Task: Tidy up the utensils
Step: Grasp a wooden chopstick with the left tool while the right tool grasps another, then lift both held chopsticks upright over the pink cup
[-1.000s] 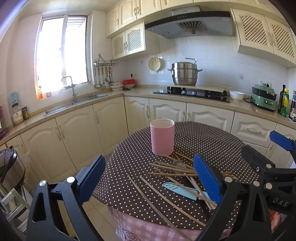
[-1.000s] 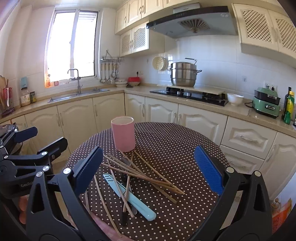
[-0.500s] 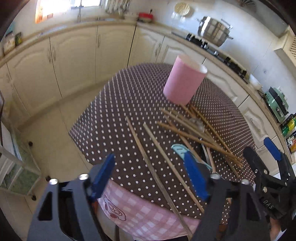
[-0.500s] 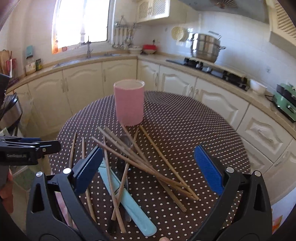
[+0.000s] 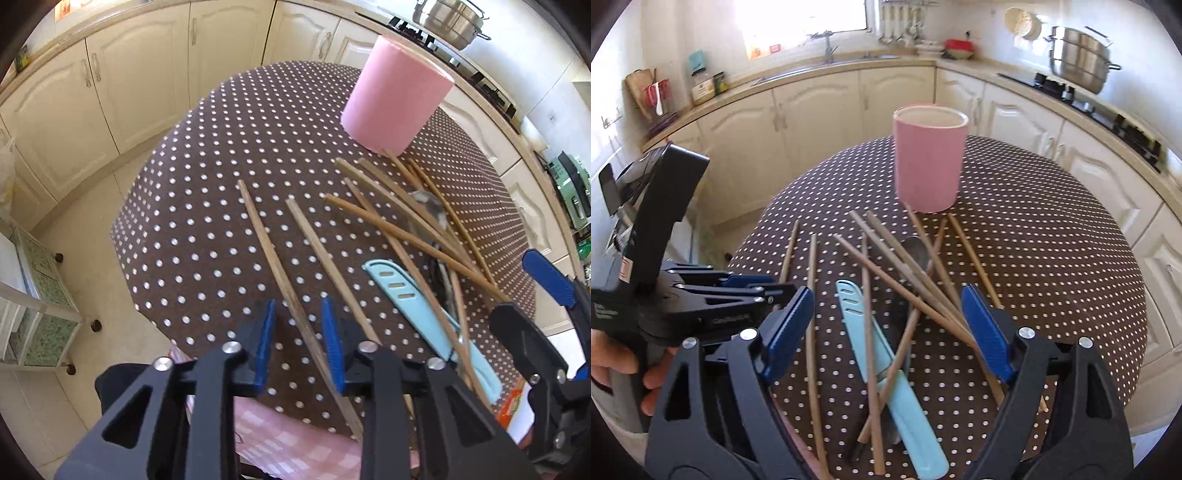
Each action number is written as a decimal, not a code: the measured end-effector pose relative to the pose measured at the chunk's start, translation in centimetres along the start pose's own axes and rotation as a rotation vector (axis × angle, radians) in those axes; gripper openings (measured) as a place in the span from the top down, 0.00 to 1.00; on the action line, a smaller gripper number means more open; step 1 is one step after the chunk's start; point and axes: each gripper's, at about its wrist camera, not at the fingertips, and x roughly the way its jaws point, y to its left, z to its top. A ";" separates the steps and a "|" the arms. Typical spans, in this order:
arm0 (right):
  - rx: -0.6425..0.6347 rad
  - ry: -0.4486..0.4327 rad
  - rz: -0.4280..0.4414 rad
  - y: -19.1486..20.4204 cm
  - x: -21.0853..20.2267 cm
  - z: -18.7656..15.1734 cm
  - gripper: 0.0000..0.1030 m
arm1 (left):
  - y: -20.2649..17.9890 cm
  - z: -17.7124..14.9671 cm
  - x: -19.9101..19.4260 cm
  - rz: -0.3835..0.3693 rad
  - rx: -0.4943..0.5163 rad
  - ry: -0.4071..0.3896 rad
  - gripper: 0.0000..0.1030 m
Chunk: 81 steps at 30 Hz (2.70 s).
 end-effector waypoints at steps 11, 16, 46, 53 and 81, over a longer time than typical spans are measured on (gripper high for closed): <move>-0.105 0.163 0.125 3.0 2.3 1.5 0.59 | 2.2 -0.3 -1.1 -0.040 -0.039 -0.074 0.94; -0.161 0.275 0.149 5.0 3.9 1.8 0.67 | 3.0 -0.5 -2.5 -0.056 -0.053 -0.112 0.94; 0.061 0.018 0.284 -1.9 -0.2 4.9 0.95 | -0.9 2.8 -9.7 -0.169 0.075 -0.308 0.94; 0.114 -0.204 0.261 -4.7 -2.7 8.4 0.94 | -4.3 6.7 -12.4 -0.182 0.137 -0.422 0.94; 0.304 -0.748 0.098 -13.0 1.5 18.7 0.94 | -9.8 20.3 -10.2 -0.197 0.107 -0.878 0.94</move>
